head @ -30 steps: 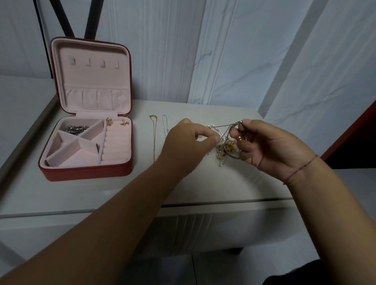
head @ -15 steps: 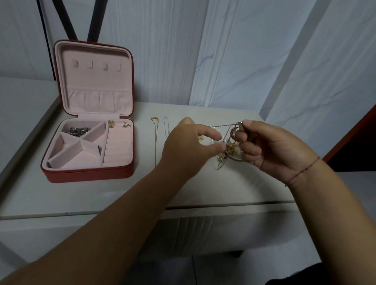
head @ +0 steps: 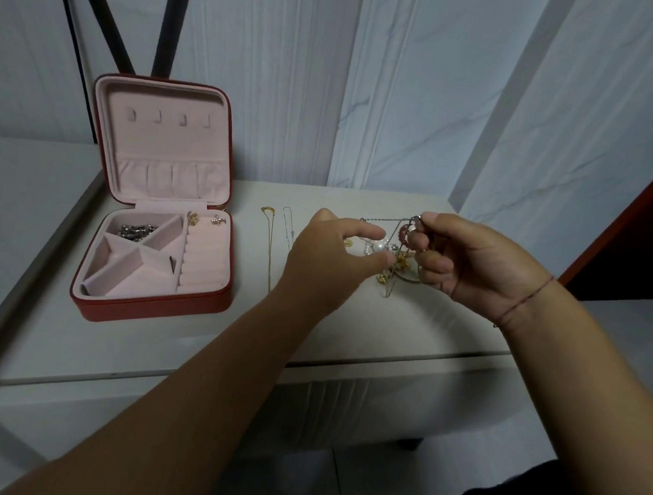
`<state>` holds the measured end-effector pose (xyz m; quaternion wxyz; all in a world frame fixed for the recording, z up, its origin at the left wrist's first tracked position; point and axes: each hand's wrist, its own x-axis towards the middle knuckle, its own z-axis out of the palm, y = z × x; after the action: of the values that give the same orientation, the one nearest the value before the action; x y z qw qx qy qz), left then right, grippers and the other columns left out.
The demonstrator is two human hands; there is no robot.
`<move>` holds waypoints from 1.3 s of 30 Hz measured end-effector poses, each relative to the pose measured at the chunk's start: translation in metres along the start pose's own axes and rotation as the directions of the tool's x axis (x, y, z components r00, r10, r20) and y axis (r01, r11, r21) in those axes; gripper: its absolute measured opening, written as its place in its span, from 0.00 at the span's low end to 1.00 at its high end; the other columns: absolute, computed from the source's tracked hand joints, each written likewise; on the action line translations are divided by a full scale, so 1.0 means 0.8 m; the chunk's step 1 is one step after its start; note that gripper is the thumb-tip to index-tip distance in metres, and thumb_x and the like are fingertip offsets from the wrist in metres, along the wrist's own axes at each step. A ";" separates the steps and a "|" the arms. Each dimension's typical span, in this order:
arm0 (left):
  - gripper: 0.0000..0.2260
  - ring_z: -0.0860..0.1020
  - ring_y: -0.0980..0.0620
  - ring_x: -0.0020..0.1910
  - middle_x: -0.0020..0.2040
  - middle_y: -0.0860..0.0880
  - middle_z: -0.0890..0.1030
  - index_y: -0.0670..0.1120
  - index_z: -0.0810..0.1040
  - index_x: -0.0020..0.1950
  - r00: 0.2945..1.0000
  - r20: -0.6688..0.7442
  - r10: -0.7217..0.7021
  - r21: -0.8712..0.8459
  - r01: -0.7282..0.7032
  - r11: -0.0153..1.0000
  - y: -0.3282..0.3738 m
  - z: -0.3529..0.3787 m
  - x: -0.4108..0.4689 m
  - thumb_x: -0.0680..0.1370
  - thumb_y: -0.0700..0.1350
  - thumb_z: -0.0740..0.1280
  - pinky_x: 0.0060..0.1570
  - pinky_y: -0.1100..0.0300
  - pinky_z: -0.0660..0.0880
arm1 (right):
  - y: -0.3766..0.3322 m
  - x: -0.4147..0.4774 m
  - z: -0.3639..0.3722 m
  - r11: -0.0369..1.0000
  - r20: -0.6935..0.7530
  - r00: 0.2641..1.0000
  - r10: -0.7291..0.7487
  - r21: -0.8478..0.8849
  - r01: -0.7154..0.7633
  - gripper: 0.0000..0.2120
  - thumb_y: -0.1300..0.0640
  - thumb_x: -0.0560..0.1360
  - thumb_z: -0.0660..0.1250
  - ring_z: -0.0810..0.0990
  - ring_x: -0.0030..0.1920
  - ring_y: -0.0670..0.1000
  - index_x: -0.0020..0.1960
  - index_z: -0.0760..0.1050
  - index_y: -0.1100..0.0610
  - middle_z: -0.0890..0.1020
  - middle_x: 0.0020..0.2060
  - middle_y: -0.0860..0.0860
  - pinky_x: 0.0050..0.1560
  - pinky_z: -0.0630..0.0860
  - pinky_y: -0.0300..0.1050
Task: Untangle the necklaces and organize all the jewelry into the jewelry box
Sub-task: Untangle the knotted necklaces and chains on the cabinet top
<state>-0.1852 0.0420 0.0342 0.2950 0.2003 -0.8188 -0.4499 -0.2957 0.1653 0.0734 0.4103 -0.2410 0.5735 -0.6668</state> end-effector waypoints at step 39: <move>0.17 0.78 0.49 0.50 0.52 0.37 0.81 0.40 0.78 0.61 0.995 0.035 0.090 -0.077 -0.088 0.993 0.006 -0.003 -0.005 0.80 0.32 0.54 0.50 0.65 0.72 | 0.002 0.004 -0.002 1.000 0.005 1.000 0.012 -0.015 -0.012 0.05 0.56 0.70 0.63 0.63 0.23 0.44 0.39 0.69 0.57 0.72 0.32 0.50 0.25 0.59 0.35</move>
<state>-0.1810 0.0458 0.0382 0.3064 0.1438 -0.8149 -0.4705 -0.2978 0.1636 0.0711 0.4141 -0.2423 0.5788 -0.6594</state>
